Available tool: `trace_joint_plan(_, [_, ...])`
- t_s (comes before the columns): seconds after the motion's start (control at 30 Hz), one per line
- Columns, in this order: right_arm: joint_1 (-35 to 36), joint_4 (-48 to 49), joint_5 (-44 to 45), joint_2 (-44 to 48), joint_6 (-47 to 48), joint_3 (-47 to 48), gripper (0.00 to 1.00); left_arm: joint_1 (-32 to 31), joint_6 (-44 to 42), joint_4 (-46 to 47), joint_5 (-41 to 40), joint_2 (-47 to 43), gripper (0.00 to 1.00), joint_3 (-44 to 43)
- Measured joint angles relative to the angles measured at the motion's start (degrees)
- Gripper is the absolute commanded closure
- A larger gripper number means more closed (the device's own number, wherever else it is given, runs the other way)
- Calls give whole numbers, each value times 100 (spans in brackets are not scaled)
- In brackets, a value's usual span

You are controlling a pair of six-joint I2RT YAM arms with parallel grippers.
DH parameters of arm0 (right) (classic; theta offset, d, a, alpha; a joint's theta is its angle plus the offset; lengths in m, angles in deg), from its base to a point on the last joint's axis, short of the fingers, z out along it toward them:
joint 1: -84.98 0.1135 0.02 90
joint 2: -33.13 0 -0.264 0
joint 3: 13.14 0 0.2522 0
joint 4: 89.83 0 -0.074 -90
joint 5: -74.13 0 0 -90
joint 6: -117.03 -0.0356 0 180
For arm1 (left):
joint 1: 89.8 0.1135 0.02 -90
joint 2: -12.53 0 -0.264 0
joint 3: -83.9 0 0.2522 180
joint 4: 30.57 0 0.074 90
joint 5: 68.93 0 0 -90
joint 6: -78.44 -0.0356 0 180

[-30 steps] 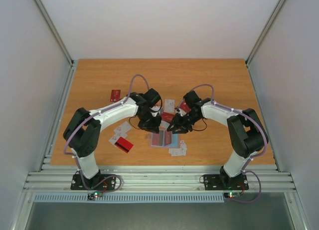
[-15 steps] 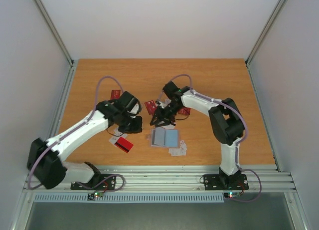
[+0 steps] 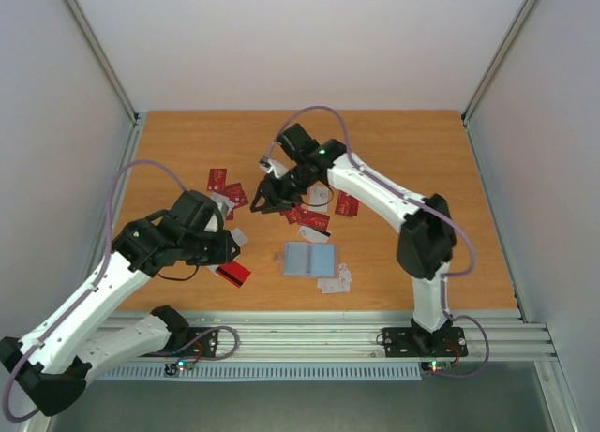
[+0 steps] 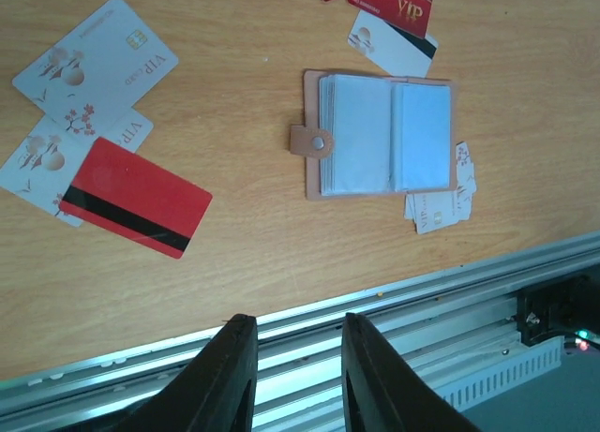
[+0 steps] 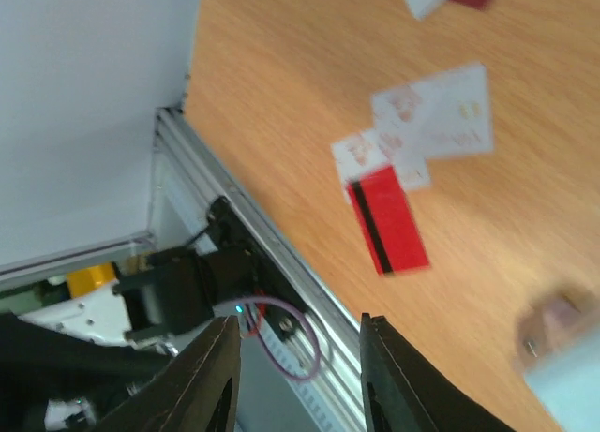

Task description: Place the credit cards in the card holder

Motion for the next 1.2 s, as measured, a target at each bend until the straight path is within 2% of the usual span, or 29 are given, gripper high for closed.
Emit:
trace_joint_plan(0.27, [-326, 81, 981, 2380, 157, -2618, 55, 0, -361, -26, 96, 509, 53, -116])
trace_joint_plan(0.5, [-1320, 162, 1294, 3512, 33, -4142, 49, 2, -699, 256, 195, 1429, 39, -490])
trace_joint_plan(0.57, [-1613, 162, 1296, 3639, 28, -4356, 48, 13, -750, 341, 195, 1696, 37, -608])
trace_joint_plan(0.67, [-1982, 155, 1292, 3681, 33, -4492, 45, 52, -837, 358, 122, 2201, 29, -896])
trace_joint_plan(0.8, [-2124, 153, 1290, 3679, 52, -4494, 40, 219, -708, 127, -402, 2697, 22, -1191])
trace_joint_plan(0.93, [-2122, 162, 1274, 3676, 52, -4503, 39, 426, -323, -85, -785, 2634, 10, -1001])
trace_joint_plan(1.1, [-2124, 260, 1211, 3534, 35, -4586, 38, 750, -9, -122, -896, 2479, 5, -511])
trace_joint_plan(1.2, [-2124, 334, 1161, 3377, 24, -4616, 37, 1054, -181, -98, -920, 2522, 5, -457])
